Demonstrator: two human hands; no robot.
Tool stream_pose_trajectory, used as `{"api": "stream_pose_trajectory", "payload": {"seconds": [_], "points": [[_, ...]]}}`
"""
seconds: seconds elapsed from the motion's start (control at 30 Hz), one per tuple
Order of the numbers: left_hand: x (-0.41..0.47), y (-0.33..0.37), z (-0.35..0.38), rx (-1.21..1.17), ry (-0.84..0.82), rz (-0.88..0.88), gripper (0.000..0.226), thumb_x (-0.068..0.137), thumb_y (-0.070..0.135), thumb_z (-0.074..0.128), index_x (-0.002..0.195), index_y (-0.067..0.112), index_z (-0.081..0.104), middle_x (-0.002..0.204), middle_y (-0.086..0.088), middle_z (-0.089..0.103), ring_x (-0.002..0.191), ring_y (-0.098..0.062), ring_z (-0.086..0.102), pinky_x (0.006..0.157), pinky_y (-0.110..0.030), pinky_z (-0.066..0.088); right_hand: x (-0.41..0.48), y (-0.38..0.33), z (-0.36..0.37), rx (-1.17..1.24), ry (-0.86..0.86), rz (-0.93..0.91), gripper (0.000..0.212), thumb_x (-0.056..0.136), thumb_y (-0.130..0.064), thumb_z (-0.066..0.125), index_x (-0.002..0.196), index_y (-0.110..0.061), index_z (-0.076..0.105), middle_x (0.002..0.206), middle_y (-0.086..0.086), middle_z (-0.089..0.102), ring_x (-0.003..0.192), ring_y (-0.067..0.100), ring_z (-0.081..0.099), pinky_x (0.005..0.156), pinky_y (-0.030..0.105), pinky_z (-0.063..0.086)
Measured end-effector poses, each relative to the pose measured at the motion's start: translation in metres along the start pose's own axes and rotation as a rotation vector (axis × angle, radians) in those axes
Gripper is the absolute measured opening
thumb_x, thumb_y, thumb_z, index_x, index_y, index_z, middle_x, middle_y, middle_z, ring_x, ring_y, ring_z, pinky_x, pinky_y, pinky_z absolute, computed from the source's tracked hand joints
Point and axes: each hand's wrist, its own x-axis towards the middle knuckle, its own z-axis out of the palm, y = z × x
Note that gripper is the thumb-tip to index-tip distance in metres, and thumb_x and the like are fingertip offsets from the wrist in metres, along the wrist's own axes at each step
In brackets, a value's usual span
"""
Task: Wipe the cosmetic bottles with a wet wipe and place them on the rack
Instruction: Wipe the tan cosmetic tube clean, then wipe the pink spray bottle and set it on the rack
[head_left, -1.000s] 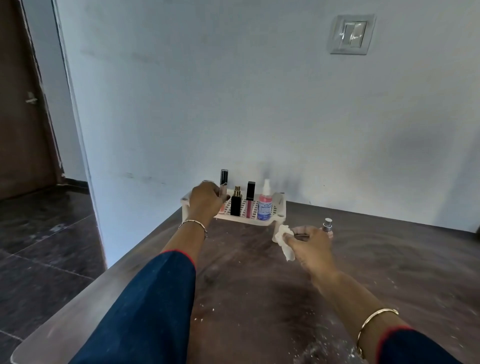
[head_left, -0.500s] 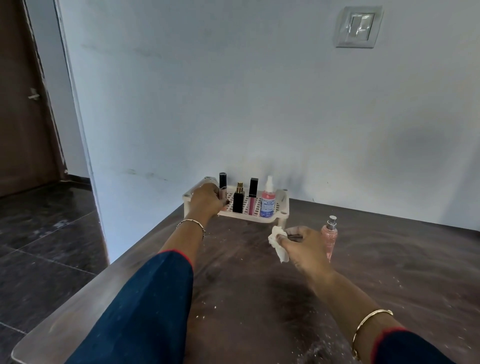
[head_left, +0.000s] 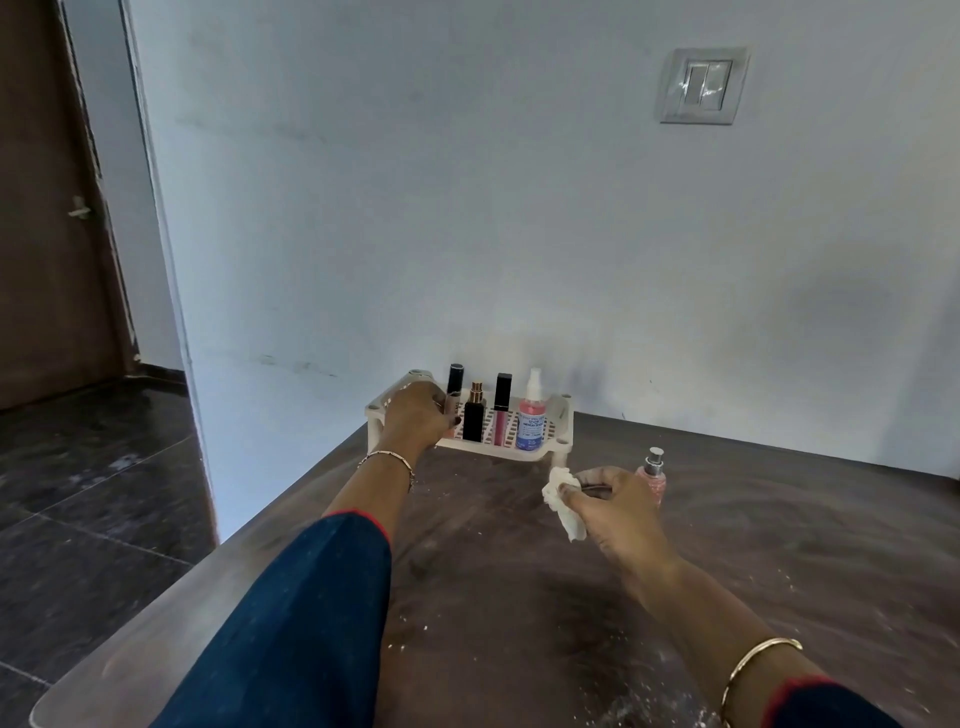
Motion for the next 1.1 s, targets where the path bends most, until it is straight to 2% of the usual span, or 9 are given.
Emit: {"api": "stream_pose_trajectory", "payload": {"seconds": [0.13, 0.2, 0.33, 0.47, 0.6, 0.77, 0.9, 1.0, 1.1], "points": [[-0.001, -0.001, 0.001, 0.012, 0.001, -0.013, 0.021, 0.089, 0.025, 0.061, 0.092, 0.006, 0.069, 0.095, -0.010, 0.071, 0.096, -0.025, 0.063, 0.081, -0.033, 0.049, 0.000, 0.002, -0.002, 0.012, -0.007, 0.008, 0.007, 0.082, -0.015, 0.072, 0.086, -0.015, 0.066, 0.086, 0.002, 0.071, 0.079, 0.014, 0.068, 0.062, 0.023, 0.051], [-0.001, -0.002, 0.001, 0.016, -0.007, -0.024, 0.020, 0.089, 0.025, 0.061, 0.094, 0.007, 0.068, 0.097, -0.010, 0.071, 0.097, -0.025, 0.063, 0.079, -0.032, 0.048, -0.001, 0.001, -0.002, 0.017, -0.009, 0.011, 0.008, 0.083, -0.014, 0.071, 0.088, -0.013, 0.066, 0.085, 0.002, 0.071, 0.076, 0.013, 0.067, 0.059, 0.021, 0.050], [-0.002, 0.000, 0.000, 0.004, 0.001, -0.029, 0.020, 0.088, 0.024, 0.062, 0.094, 0.006, 0.069, 0.098, -0.010, 0.071, 0.098, -0.026, 0.063, 0.079, -0.030, 0.047, -0.003, 0.001, -0.003, 0.011, -0.014, 0.006, 0.010, 0.084, -0.015, 0.071, 0.081, -0.019, 0.063, 0.082, -0.003, 0.067, 0.074, 0.008, 0.063, 0.056, 0.017, 0.045], [-0.003, 0.002, -0.002, 0.007, 0.020, -0.017, 0.019, 0.088, 0.020, 0.062, 0.096, 0.005, 0.069, 0.096, -0.005, 0.068, 0.100, -0.022, 0.061, 0.071, -0.024, 0.037, -0.002, 0.006, -0.002, -0.019, -0.009, 0.002, 0.010, 0.083, -0.015, 0.071, 0.092, -0.011, 0.068, 0.086, 0.002, 0.071, 0.077, 0.011, 0.067, 0.056, 0.016, 0.046], [-0.002, 0.000, -0.004, 0.001, 0.022, -0.028, 0.018, 0.085, 0.018, 0.066, 0.097, 0.005, 0.069, 0.106, -0.008, 0.069, 0.101, -0.021, 0.062, 0.071, -0.022, 0.036, -0.001, 0.009, 0.000, -0.009, 0.000, 0.013, 0.011, 0.082, -0.015, 0.072, 0.091, -0.011, 0.068, 0.086, 0.002, 0.072, 0.078, 0.013, 0.068, 0.059, 0.019, 0.048], [-0.001, -0.002, -0.006, -0.024, 0.029, -0.039, 0.022, 0.083, 0.020, 0.069, 0.101, 0.007, 0.067, 0.106, -0.006, 0.070, 0.104, -0.019, 0.062, 0.075, -0.018, 0.035, -0.003, 0.009, -0.001, 0.012, -0.003, 0.022, 0.009, 0.082, -0.016, 0.072, 0.089, -0.014, 0.066, 0.088, 0.002, 0.071, 0.080, 0.015, 0.067, 0.061, 0.020, 0.049], [0.001, -0.006, -0.007, -0.024, 0.017, -0.052, 0.022, 0.079, 0.017, 0.072, 0.099, 0.009, 0.066, 0.104, -0.005, 0.070, 0.103, -0.020, 0.062, 0.079, -0.021, 0.040, -0.006, 0.007, -0.003, 0.013, -0.012, 0.029, 0.011, 0.083, -0.016, 0.072, 0.092, -0.013, 0.066, 0.088, 0.001, 0.069, 0.079, 0.012, 0.065, 0.059, 0.019, 0.046], [0.000, -0.009, -0.010, -0.010, 0.012, -0.093, 0.049, 0.070, 0.017, 0.078, 0.114, 0.013, 0.057, 0.115, -0.006, 0.064, 0.112, -0.024, 0.057, 0.096, -0.036, 0.045, -0.011, 0.003, -0.006, 0.007, -0.004, 0.024, 0.008, 0.084, -0.014, 0.071, 0.089, -0.014, 0.064, 0.088, 0.001, 0.068, 0.076, 0.010, 0.063, 0.056, 0.017, 0.044], [-0.005, -0.002, -0.015, 0.040, 0.029, -0.097, 0.071, 0.070, 0.025, 0.077, 0.130, 0.012, 0.042, 0.125, -0.014, 0.052, 0.120, -0.032, 0.047, 0.101, -0.042, 0.040, -0.020, -0.002, -0.013, 0.034, 0.018, 0.018, 0.008, 0.084, -0.010, 0.070, 0.090, -0.007, 0.065, 0.083, 0.004, 0.068, 0.067, 0.008, 0.060, 0.046, 0.010, 0.043]]}}
